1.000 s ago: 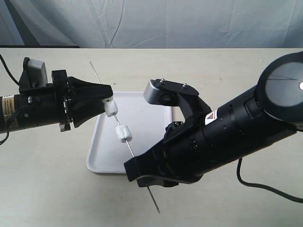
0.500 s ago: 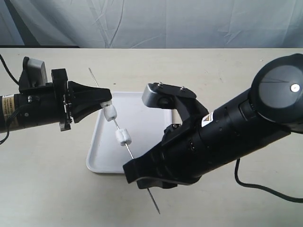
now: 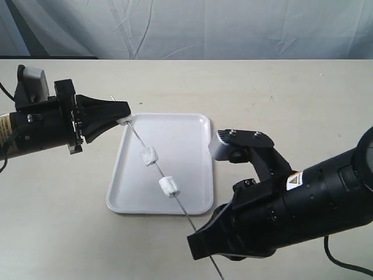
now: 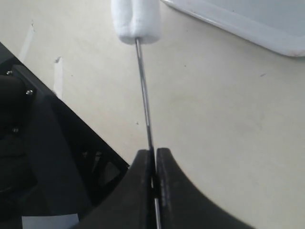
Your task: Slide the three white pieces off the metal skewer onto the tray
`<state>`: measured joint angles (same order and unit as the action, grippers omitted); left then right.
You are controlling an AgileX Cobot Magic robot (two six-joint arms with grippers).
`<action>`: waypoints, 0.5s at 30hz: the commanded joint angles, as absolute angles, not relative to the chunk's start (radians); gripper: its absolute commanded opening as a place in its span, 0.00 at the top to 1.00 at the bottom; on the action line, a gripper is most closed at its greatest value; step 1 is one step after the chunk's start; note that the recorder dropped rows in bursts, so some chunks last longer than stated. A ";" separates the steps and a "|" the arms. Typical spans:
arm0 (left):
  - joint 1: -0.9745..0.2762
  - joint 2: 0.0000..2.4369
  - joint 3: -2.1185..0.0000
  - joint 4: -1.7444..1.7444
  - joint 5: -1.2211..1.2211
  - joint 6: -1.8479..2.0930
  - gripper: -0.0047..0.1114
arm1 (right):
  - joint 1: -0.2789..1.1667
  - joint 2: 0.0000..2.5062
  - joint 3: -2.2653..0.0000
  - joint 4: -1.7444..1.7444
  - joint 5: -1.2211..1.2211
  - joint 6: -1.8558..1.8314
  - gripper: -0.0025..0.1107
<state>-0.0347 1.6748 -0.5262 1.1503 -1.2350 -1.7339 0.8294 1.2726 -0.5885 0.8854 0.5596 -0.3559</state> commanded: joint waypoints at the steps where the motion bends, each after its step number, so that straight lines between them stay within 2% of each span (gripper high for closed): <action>1: -0.011 1.674 -0.530 1.024 -1.221 -1.724 0.96 | 0.828 1.266 -0.561 0.863 0.644 -0.342 0.98; 15: 0.009 1.674 -0.530 0.880 -1.221 -1.669 0.96 | 0.828 1.266 -0.561 0.835 0.702 -0.340 0.98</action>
<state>-0.0122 1.6748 -0.5241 1.0540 -1.2350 -1.6964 0.8294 1.2695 -0.5824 0.8712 0.5819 -0.3581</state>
